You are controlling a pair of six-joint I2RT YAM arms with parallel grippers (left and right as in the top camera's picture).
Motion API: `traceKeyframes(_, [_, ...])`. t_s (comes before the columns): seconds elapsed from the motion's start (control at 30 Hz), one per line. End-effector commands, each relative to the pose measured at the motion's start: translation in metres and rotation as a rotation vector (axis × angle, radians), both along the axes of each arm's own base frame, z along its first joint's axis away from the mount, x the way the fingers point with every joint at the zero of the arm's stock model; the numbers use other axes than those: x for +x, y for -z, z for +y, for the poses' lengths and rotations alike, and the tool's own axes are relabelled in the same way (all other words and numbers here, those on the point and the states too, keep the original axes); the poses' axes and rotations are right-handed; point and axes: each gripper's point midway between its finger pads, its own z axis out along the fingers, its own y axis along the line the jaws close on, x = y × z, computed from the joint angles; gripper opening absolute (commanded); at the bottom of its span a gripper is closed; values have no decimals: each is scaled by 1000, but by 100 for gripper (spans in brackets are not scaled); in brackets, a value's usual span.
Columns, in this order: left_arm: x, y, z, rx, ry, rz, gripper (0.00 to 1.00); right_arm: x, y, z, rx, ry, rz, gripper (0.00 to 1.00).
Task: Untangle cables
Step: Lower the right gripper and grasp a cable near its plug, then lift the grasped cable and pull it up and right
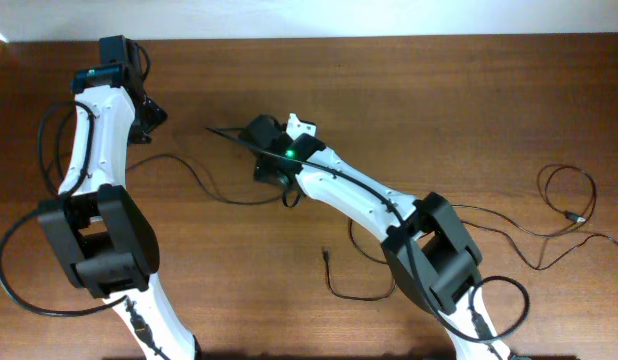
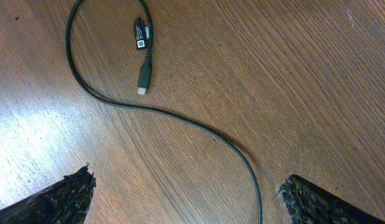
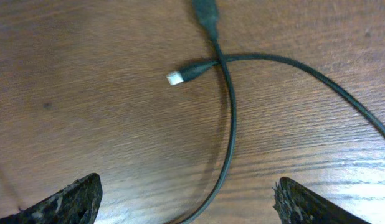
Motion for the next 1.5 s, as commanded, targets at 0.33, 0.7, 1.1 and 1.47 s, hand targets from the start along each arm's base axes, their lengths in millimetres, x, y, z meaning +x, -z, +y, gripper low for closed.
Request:
traceKeyframes(0.33, [-1, -10, 1, 6, -10, -24, 99, 1, 50, -7, -48, 69, 45, 80])
traceKeyframes(0.7, [-1, -10, 1, 6, -10, -23, 99, 0, 52, -7, -53, 68, 44, 15])
traceKeyframes(1.1, [-1, -10, 1, 6, -10, -24, 99, 10, -56, 1, 49, -5, -96, 4])
traceKeyframes(1.47, [-1, -10, 1, 6, -10, -23, 99, 48, -188, -81, 8, 192, -427, 4])
